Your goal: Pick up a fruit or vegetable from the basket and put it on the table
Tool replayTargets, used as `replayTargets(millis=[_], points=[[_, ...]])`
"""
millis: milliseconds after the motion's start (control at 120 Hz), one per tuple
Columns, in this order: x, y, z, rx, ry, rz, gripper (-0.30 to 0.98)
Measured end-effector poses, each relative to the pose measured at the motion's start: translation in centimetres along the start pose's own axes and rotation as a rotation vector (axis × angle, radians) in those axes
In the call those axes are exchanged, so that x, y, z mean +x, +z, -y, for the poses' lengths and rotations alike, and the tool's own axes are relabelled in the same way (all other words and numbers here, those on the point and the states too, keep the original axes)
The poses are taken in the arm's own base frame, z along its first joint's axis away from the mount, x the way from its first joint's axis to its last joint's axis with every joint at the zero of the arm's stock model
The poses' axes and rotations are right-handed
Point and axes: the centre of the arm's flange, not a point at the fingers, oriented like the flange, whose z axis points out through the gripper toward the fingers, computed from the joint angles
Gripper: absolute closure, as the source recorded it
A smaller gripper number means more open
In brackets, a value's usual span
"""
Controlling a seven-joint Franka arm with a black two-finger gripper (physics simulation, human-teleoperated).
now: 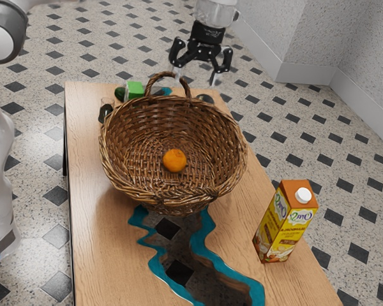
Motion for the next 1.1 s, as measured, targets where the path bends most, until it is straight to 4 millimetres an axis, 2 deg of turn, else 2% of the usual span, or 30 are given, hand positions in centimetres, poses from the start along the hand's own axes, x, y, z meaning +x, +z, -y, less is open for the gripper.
replayTargets(millis=[50,108,150,233,292,367,400,433,508,550,600,650,742,800,917,1000,1050,1100], points=[[0.2,-0.2,-0.1,-0.017,-0.072,0.012,0.0],[-1.3,-0.4,-0.2,-0.031,-0.115,0.02,0.0],[-4.0,-0.6,-0.3,-0.041,-0.109,0.022,0.0],[-12.2,-1.3,0.8,-0.062,-0.04,0.025,0.0],[-14.6,-1.7,1.6,-0.073,-0.048,0.029,0.0],[-13.9,-3.1,2.6,-0.103,-0.112,0.044,0.0],[-12.9,-4.0,4.1,-0.121,-0.142,0.057,0.0],[-12.1,-4.3,6.5,-0.134,-0.169,0.065,0.0],[-14.0,-4.2,11.9,-0.173,-0.175,0.049,0.0],[-14.8,-3.5,13.4,-0.179,-0.192,0.035,0.0],[-14.3,-1.9,13.3,-0.16,-0.236,0.034,0.0],[-14.1,0.7,13.1,-0.125,-0.266,0.033,0.0],[-15.9,6.4,13.3,-0.055,-0.276,-0.013,0.0],[-15.9,8.9,13.1,-0.031,-0.293,-0.026,0.0],[-15.6,10.8,12.9,-0.028,-0.304,-0.035,0.0],[-16.0,11.1,12.7,-0.039,-0.297,-0.044,0.0],[-15.0,11.1,12.1,-0.045,-0.319,-0.043,0.0],[-13.3,11.0,11.5,-0.052,-0.356,-0.04,0.0]])
